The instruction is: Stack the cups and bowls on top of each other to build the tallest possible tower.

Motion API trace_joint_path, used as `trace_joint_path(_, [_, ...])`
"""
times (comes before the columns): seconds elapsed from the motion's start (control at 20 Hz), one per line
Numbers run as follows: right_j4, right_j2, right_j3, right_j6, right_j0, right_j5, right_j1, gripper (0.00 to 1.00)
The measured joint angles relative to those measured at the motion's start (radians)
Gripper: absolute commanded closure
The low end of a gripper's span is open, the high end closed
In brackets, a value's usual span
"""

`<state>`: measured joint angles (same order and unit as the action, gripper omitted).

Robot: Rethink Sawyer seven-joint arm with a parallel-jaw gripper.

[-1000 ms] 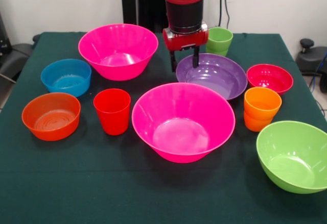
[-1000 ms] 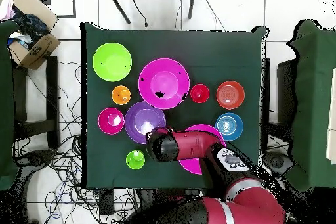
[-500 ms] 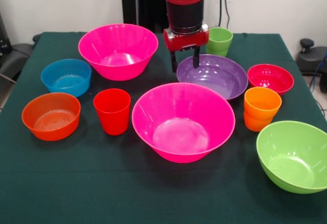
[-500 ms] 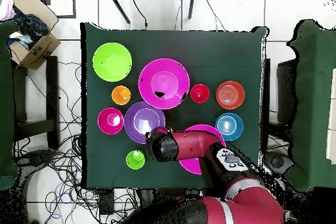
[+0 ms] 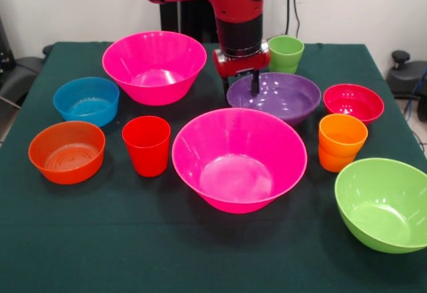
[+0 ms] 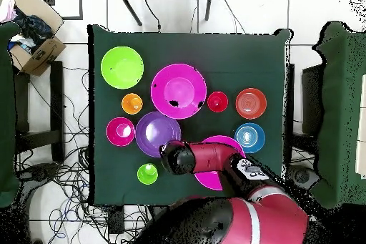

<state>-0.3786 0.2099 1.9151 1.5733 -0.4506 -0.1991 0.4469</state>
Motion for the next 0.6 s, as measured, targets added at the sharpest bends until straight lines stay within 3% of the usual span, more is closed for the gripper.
trace_joint_path(0.2, [0.0, 0.001, -0.01, 0.0, -0.012, 0.0, -0.024, 0.0])
trace_joint_path(0.25, [0.002, 0.004, -0.01, 0.0, -0.016, -0.001, -0.019, 1.0])
trace_joint_path(0.6, [0.0, 0.013, -0.01, 0.0, -0.015, -0.006, -0.01, 1.0])
